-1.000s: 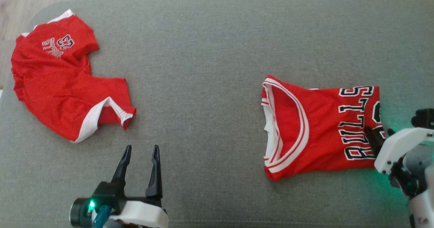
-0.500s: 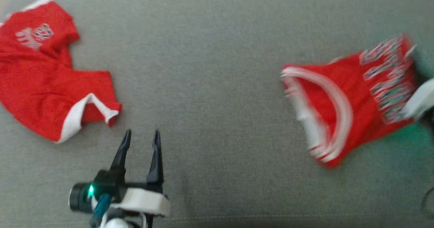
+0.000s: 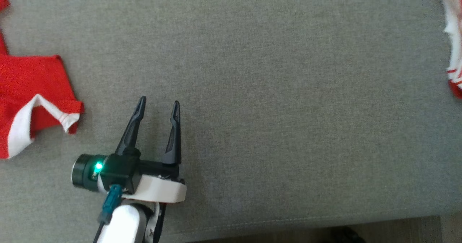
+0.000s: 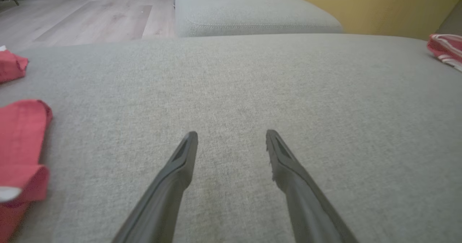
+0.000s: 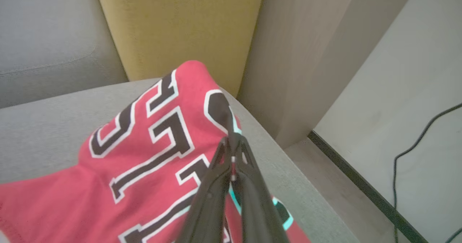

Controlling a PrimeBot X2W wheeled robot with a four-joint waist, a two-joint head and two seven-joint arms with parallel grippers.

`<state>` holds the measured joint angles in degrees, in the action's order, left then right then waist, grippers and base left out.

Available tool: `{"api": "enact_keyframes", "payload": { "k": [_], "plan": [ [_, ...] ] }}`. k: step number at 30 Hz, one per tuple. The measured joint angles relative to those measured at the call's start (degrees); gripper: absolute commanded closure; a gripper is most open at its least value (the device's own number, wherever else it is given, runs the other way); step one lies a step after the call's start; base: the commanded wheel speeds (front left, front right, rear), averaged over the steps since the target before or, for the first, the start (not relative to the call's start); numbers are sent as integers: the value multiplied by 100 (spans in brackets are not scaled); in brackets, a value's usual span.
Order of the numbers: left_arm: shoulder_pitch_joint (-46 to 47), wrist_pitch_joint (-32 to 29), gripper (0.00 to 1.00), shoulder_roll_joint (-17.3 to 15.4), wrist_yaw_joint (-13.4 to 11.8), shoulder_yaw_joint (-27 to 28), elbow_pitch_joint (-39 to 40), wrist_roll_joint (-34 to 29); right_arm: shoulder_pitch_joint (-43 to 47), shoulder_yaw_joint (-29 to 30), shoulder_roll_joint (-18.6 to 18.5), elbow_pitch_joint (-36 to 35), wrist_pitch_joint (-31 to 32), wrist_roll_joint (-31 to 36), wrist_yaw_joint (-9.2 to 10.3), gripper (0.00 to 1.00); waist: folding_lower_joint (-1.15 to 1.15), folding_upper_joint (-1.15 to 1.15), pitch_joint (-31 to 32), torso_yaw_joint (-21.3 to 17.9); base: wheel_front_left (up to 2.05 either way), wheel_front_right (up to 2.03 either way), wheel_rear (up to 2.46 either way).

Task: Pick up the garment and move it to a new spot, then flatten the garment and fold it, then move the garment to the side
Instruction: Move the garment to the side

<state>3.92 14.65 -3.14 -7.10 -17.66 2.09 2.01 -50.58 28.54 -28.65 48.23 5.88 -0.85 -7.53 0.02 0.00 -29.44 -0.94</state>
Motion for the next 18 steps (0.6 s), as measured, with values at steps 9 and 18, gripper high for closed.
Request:
{"api": "enact_keyframes", "payload": {
  "k": [9, 18],
  "plan": [
    [-16, 0, 0, -26, -70, 149, 74, 0, -275, 1053, -55, 442, -680, 1764, 0, 0, -2, 0, -136, -27, 0, 0, 0],
    [-34, 0, 0, -9, -149, 148, -56, 171, -210, 532, 505, 227, -1916, 2125, 0, 0, -2, 0, 515, -22, 0, 0, 0]
  ]
}}
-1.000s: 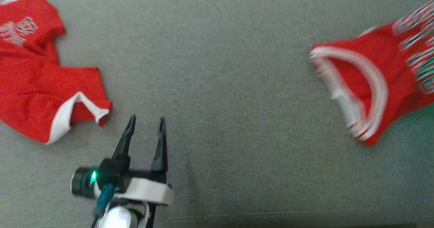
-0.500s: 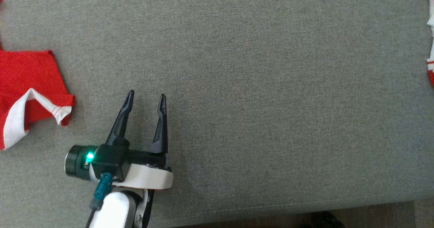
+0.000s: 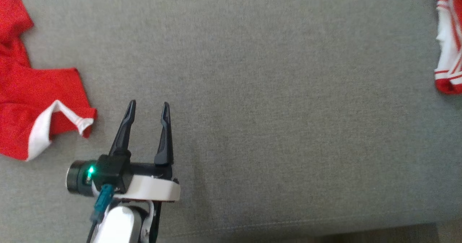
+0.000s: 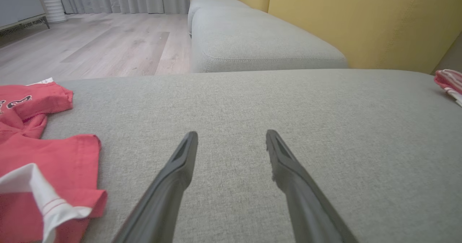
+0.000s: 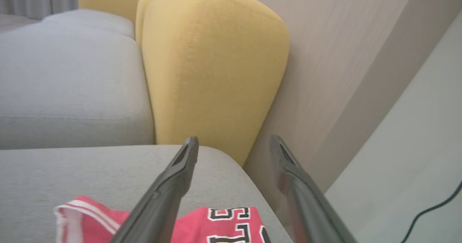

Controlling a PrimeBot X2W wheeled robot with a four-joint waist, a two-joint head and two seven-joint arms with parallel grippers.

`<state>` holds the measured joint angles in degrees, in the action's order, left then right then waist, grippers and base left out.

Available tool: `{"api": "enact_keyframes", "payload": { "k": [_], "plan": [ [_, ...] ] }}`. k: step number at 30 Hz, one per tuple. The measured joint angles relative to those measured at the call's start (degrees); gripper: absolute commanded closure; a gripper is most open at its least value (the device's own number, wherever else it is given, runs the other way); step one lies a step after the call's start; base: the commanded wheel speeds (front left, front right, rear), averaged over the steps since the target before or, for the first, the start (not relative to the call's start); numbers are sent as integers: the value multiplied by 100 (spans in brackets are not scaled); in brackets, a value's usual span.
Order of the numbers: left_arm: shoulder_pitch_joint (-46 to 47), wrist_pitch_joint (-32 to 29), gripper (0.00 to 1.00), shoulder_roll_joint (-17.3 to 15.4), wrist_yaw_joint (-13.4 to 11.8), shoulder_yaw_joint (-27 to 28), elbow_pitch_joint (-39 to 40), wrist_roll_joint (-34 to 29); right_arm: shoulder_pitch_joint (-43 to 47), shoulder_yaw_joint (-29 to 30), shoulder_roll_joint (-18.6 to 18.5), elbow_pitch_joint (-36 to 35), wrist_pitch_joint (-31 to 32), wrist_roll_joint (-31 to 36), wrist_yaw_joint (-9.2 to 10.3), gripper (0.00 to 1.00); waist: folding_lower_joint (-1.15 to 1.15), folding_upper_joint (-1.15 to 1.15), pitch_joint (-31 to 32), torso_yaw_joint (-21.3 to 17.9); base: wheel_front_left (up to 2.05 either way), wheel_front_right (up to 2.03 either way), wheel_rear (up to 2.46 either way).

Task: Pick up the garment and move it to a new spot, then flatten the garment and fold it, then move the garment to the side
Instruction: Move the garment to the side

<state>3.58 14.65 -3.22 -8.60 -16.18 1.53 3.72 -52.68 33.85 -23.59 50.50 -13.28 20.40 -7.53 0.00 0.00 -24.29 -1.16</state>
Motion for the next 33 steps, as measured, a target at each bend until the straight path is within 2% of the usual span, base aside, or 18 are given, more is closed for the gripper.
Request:
{"api": "enact_keyframes", "payload": {
  "k": [8, 13, 16, 21, 26, 33],
  "plan": [
    [-685, 0, 0, 10, -100, 179, -229, 310, 2129, -1428, 933, -1601, -94, -975, 0, 0, 0, 0, 1029, 62, 0, 0, 0],
    [-917, 0, 0, 9, -100, 249, -313, 396, 3542, -1917, 1451, -2782, -108, -1332, 0, 0, -1, 0, 1552, 161, 0, 0, 0],
    [-970, 0, 0, 9, -82, 275, -389, 392, 4233, -2161, 1744, -3151, -110, -1592, 0, 0, 0, 0, 1775, 244, 0, 0, 0],
    [-1065, 0, 0, 9, -41, 442, -530, 390, 5115, -2572, 1987, -3601, -110, -1807, 0, 0, 0, 0, 2080, 353, 0, 0, 0],
    [-1278, 0, 0, 5, 10, 598, -595, 389, 5748, -3004, 2116, -3588, -110, -1833, 0, 0, 0, 0, 2352, 392, 0, 0, 0],
    [-1401, 0, 0, 8, 58, 623, -682, 348, 5925, -3009, 2118, -3564, -110, -2068, 0, 0, 0, 0, 2455, 413, 0, 0, 0]
  ]
}}
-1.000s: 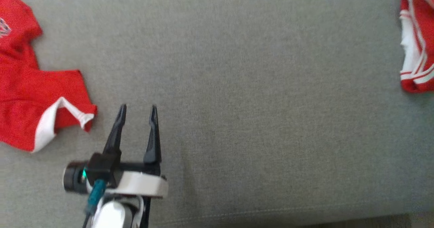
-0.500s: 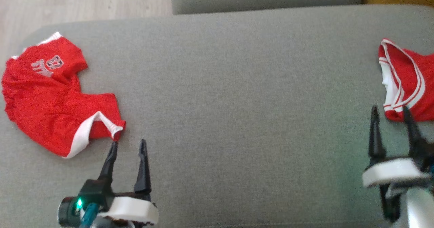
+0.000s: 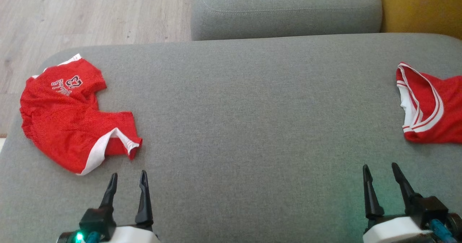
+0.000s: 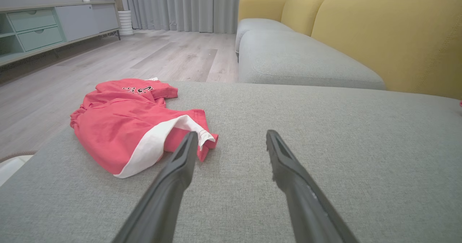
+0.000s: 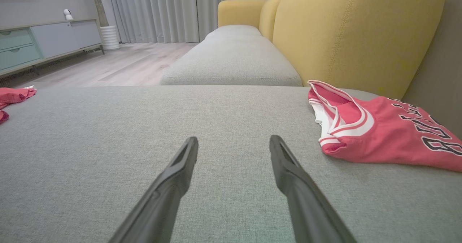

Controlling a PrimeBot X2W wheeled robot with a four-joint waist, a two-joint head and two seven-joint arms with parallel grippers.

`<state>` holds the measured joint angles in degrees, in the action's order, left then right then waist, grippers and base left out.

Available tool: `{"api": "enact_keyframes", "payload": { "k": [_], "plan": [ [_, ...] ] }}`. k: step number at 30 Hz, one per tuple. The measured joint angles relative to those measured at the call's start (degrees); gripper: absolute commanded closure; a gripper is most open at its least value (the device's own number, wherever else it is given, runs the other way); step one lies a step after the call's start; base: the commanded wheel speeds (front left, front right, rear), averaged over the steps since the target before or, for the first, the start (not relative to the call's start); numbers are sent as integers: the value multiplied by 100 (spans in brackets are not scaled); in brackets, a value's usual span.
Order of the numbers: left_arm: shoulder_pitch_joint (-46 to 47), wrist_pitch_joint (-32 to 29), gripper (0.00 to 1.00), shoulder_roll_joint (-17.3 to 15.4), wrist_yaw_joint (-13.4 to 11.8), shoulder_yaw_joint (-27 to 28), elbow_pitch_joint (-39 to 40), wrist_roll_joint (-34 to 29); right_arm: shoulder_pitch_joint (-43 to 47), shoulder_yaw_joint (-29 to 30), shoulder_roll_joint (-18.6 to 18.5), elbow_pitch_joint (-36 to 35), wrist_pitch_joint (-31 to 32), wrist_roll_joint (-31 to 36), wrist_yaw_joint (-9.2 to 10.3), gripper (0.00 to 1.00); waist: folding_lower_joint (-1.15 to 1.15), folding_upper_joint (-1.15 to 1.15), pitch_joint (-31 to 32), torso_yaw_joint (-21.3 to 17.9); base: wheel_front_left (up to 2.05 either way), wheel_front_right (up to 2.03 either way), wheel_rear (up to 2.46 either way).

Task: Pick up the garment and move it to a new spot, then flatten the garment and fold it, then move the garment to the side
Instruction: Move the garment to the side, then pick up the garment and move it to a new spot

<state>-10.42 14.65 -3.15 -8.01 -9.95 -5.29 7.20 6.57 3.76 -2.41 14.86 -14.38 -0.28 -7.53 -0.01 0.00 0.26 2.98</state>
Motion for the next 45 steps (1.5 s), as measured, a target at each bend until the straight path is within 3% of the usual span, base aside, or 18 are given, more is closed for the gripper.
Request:
{"api": "enact_keyframes", "payload": {
  "k": [15, 31, 36, 40, 45],
  "plan": [
    [4, 0, 0, 0, 54, -31, -51, 2, 1, -41, 0, 15, 0, -86, 0, 0, 0, 0, -15, 192, 0, 0, 0],
    [-201, 0, 0, -2, 45, 43, -78, 4, 21, -479, 2, 47, 0, -168, 0, 0, 0, 0, 14, 1723, 0, 0, 0],
    [-215, 0, 0, -4, 58, 116, -41, 29, 16, -513, 2, 66, 0, -168, 0, 0, 0, 0, -30, 1925, 0, 0, 0],
    [89, 0, 0, -2, 285, 107, -148, 93, -10, -500, 2, 59, 0, -154, 0, 0, 0, 0, -243, 1883, 0, 0, 0],
    [1262, 0, 0, 3, 600, 18, -635, 102, -272, -434, 0, 7, 0, 144, 0, 0, 0, 0, -734, 1777, 0, 0, 0]
  ]
}}
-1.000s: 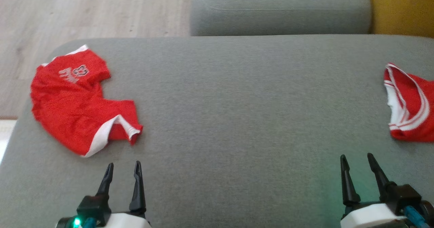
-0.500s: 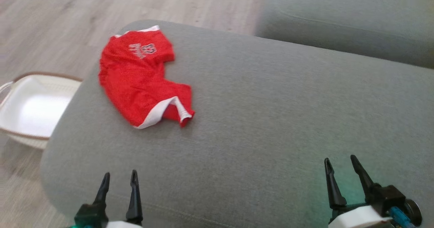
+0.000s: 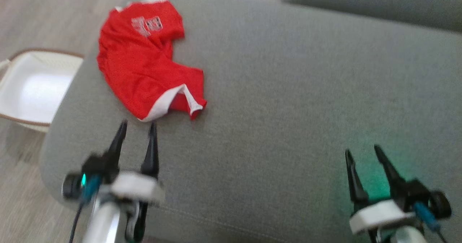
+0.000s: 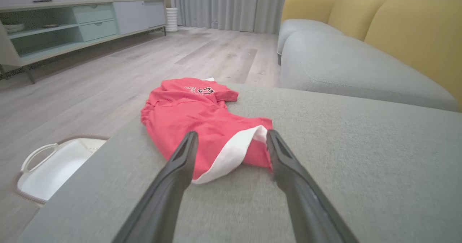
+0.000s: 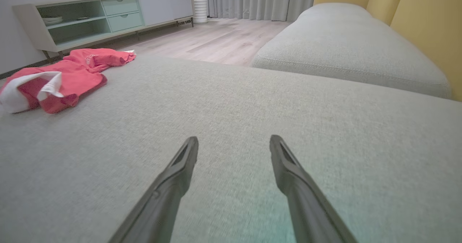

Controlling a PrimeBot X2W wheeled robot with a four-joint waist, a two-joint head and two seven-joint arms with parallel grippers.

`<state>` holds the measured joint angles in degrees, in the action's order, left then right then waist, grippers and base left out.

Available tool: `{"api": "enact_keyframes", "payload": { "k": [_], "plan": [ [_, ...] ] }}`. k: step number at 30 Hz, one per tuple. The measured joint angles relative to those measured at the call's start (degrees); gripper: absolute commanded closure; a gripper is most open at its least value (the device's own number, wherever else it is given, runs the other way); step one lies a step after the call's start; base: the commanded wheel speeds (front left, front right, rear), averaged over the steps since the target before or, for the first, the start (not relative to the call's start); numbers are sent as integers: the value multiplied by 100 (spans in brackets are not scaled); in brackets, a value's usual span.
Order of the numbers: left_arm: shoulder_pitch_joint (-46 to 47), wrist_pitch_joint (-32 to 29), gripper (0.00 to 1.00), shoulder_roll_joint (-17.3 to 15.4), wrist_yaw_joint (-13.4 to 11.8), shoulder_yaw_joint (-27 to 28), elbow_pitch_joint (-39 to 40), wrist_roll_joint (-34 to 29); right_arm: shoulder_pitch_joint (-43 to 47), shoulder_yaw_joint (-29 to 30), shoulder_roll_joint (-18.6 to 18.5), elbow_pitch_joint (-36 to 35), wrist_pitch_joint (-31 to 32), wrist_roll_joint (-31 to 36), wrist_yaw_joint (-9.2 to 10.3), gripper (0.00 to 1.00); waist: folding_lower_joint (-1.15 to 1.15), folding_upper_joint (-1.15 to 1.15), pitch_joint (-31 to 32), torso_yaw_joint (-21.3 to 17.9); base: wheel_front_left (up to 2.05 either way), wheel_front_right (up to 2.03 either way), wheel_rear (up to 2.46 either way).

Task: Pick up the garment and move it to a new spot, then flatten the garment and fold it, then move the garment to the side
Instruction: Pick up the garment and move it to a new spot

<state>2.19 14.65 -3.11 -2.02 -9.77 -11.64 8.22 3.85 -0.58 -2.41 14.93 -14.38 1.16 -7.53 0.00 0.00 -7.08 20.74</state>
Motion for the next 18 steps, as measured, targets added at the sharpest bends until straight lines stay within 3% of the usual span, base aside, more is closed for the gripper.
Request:
{"api": "enact_keyframes", "payload": {
  "k": [4, 12, 13, 14, 15, 18],
  "plan": [
    [1167, -146, 0, 35, 107, -51, -704, 4, -539, 44, -10, -67, 0, 229, 0, 0, 1, 0, -528, -119, 0, 0, 0],
    [2933, -1144, 0, 65, 221, -8, -2339, 219, -1123, -5, -185, -103, 0, 294, 0, 0, 3, 1, -1513, -454, 0, 0, 0],
    [3042, -1246, 25, 64, 298, 12, -2539, 260, -1163, -21, -187, -103, 0, 293, 0, 0, 3, 1, -1584, -516, 0, 0, 0],
    [3136, -1379, 67, 70, 335, 76, -2750, 372, -1206, -52, -183, -112, -7, 293, 0, 0, 3, 1, -1637, -590, 0, 0, 0],
    [3206, -1452, 100, 67, 392, 86, -2907, 426, -1248, -58, -180, -114, -29, 293, 0, 0, 2, 0, -1676, -657, 0, 0, 0],
    [3448, -1490, 100, 24, 514, 164, -3210, 609, -1288, -12, -182, -89, -32, 276, 0, 0, 2, 1, -1690, -849, 0, 0, 0]
  ]
}}
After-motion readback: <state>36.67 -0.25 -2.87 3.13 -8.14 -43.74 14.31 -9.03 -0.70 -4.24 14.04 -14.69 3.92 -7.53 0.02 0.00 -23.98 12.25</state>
